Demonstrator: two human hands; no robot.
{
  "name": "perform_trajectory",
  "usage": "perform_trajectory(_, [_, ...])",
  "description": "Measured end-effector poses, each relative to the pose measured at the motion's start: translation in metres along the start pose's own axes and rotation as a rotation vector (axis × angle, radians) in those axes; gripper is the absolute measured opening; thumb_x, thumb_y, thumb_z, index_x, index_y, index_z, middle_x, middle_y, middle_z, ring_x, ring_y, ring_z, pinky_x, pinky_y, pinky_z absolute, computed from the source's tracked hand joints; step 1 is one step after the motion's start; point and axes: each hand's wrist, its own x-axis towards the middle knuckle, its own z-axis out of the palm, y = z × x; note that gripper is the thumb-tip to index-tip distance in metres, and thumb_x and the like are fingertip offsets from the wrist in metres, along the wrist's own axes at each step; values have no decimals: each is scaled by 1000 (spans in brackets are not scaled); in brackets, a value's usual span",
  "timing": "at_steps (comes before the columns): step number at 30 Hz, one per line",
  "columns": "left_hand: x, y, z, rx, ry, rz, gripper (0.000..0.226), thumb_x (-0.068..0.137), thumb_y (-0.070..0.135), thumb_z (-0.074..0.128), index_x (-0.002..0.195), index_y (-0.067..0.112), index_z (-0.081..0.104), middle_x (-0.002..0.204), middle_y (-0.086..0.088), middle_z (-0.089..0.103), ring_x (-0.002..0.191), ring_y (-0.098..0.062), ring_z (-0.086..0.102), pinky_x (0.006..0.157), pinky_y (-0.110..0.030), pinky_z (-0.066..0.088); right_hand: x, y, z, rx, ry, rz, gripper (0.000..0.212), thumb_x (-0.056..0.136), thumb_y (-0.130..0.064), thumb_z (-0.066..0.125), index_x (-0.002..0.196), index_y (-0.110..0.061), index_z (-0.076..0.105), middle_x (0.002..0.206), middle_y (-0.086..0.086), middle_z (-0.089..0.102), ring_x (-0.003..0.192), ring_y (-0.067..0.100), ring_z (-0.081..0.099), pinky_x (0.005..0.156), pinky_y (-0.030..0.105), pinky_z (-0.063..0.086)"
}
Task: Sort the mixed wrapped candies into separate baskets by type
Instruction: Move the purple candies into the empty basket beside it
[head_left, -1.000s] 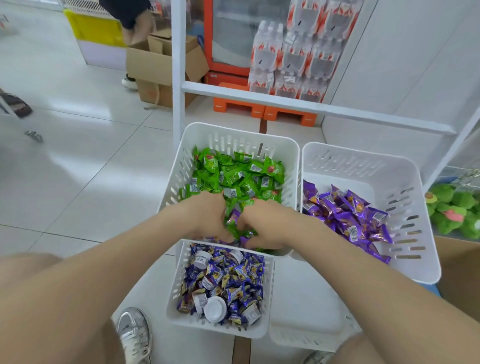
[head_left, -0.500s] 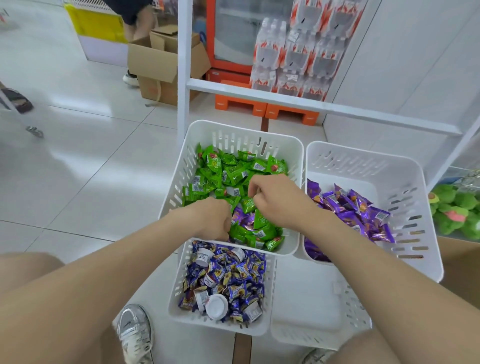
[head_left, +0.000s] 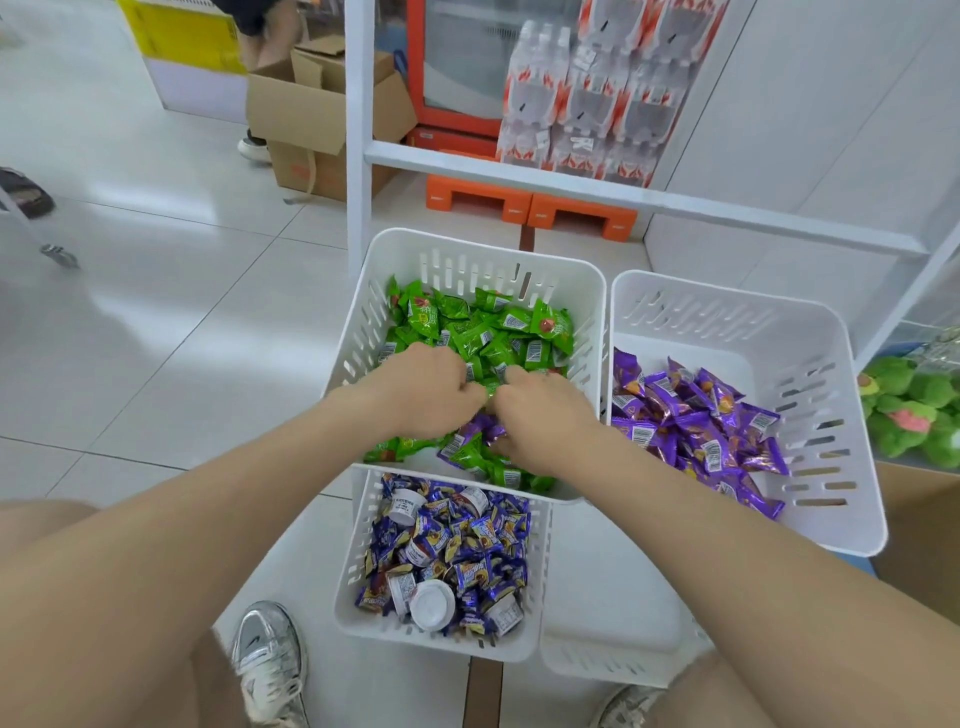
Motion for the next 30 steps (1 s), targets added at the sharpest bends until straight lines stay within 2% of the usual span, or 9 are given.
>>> perform_trajectory(3, [0,4,12,115,84,8,38,76,46,70,64,13,54,62,-1,55,62,-24,55,51,-30,42,0,2,-3,-52,-37,67,62,80,-64,76,120,-18,65,121,8,51,113,32,58,97,44,40])
perform_trajectory(5, [0,6,15,161,70,40,20,76,42,74,85,24,69,82,4,64,80,-25,65,56,-30,43,2,5,-4,-73,-66,97,74,73,-73,77,122,-19,64,124,9,52,119,33,54,102,47,38])
perform_trajectory(8, [2,0,21,231,-108,127,42,83,31,75,124,40,66,106,3,59,102,-27,65,63,-35,45,4,3,-3,-56,-62,91,66,74,-68,80,119,-21,67,122,8,56,120,33,52,101,46,39])
perform_trajectory(10, [3,-2,23,328,-163,147,53,82,36,80,131,41,61,112,0,55,105,-29,64,63,-37,46,7,-1,0,-19,0,80,48,79,-52,83,114,-21,70,117,6,60,115,31,56,96,43,41])
perform_trajectory(14, [4,-5,22,370,-72,133,50,70,46,87,116,33,69,110,4,57,97,-24,64,63,-34,46,10,8,-6,188,131,125,8,77,-27,81,82,-23,77,91,1,65,92,26,67,80,39,55])
perform_trajectory(18, [4,-14,15,197,-61,104,34,66,41,85,76,20,60,83,3,55,79,-22,57,65,-35,53,4,21,-18,452,204,146,17,79,-32,81,69,-23,72,71,-9,67,73,12,63,71,39,59])
perform_trajectory(22, [3,-14,5,51,-19,100,39,69,30,82,67,16,46,65,0,49,61,-18,43,59,-35,41,-7,32,-29,513,295,92,17,89,-36,75,94,-23,64,84,-7,67,85,16,60,77,39,53])
perform_trajectory(26, [3,-6,4,-65,87,128,23,73,18,74,86,21,55,74,3,61,68,-18,56,62,-39,51,-21,40,-34,398,381,107,42,98,-41,65,136,-27,56,108,0,72,105,28,64,84,44,54])
perform_trajectory(30, [7,9,20,-21,-29,120,22,77,20,61,85,37,73,90,14,72,78,-12,65,69,-38,60,-38,49,-37,385,516,220,37,98,-44,63,133,-34,61,105,-3,73,105,27,65,78,41,56])
